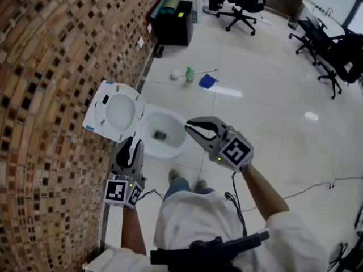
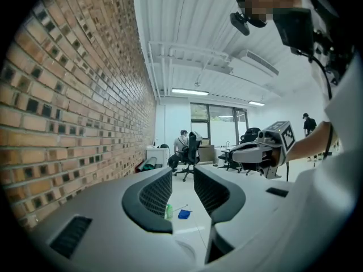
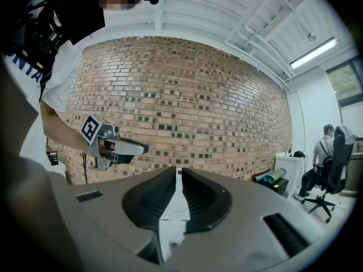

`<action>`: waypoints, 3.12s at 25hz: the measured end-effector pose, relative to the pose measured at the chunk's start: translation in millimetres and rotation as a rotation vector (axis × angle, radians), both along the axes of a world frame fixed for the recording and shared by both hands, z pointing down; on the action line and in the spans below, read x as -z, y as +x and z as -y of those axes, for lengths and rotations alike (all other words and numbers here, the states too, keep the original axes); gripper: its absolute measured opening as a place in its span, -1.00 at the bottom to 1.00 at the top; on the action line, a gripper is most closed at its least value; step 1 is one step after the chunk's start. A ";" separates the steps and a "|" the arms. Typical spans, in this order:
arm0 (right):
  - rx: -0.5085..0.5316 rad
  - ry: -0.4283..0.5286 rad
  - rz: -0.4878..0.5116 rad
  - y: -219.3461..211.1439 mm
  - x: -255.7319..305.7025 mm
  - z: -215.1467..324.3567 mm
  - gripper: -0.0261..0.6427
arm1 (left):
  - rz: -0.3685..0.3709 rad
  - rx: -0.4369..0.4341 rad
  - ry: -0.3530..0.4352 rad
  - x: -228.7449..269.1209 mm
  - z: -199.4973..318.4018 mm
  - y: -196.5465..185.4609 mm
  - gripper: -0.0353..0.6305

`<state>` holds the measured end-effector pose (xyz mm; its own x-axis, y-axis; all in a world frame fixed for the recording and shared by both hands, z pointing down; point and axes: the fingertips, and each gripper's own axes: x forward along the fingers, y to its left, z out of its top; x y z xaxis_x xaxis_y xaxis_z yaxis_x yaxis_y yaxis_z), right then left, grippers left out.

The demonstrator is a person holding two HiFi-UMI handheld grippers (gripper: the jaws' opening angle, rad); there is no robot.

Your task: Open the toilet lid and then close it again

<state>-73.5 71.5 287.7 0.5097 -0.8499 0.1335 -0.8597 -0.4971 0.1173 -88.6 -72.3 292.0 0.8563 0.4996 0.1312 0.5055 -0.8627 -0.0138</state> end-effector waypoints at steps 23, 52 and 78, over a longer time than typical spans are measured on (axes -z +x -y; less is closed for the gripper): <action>0.588 -0.159 0.089 251.6 -15.5 49.4 -0.74 | 0.020 0.541 -0.040 -42.5 27.4 177.2 -0.54; 1.459 -0.276 0.194 390.8 -87.2 65.0 -0.74 | 0.015 1.497 -0.167 -52.5 -146.3 221.6 -0.54; 1.578 -0.498 0.340 351.7 -219.5 347.5 -0.05 | 0.023 1.492 -0.146 -100.6 -53.7 262.2 -0.54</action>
<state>278.1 -276.0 507.2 -0.8412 -0.3095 0.4434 -0.4630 0.8359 -0.2947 173.7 -18.6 392.7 0.5747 -0.7986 0.1786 -0.8183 -0.5640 0.1112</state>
